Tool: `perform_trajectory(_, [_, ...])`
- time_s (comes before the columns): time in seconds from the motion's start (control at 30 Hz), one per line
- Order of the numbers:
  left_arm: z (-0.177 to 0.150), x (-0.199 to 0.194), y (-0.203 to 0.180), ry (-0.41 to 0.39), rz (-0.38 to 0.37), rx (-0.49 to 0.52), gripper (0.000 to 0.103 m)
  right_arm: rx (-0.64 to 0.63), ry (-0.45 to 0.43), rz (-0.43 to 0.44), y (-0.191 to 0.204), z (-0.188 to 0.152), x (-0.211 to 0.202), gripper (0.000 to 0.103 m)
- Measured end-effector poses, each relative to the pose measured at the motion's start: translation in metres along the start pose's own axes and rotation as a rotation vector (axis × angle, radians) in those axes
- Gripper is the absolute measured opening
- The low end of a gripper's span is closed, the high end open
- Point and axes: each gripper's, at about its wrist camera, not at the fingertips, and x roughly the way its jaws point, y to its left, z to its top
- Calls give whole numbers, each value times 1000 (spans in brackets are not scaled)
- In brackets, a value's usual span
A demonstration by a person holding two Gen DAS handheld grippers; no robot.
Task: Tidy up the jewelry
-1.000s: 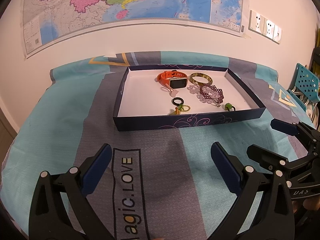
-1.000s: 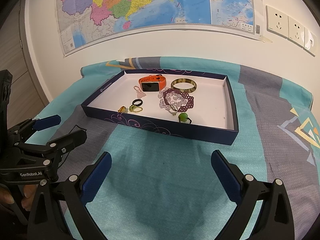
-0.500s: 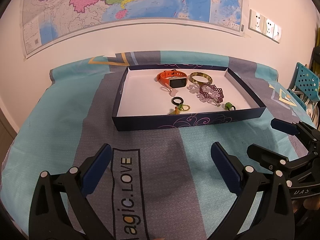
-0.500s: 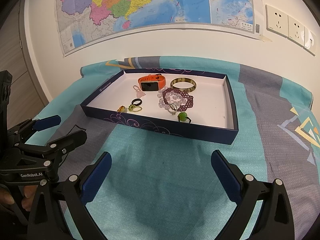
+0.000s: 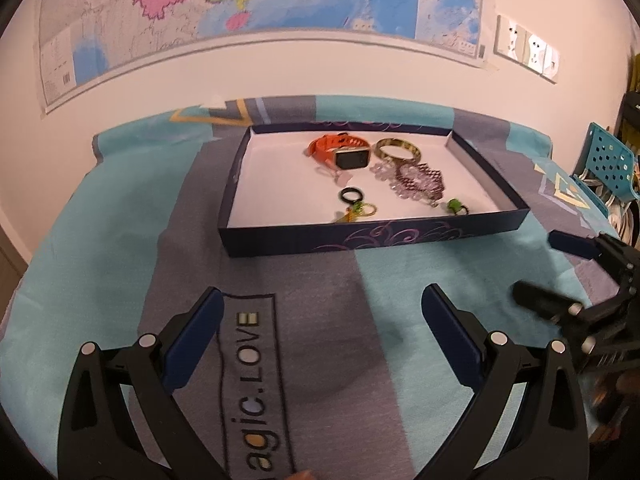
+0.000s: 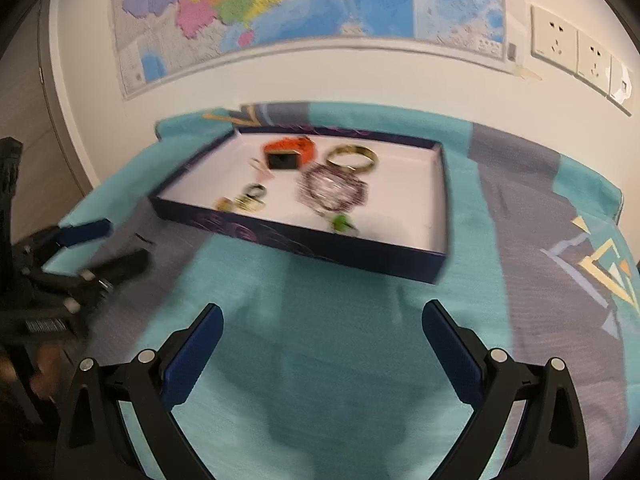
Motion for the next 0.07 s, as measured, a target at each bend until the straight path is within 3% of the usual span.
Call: perform_trajectory(0.07, [0,2,9,8,6,-10,97,2,22,-51,-24,-1,1,96])
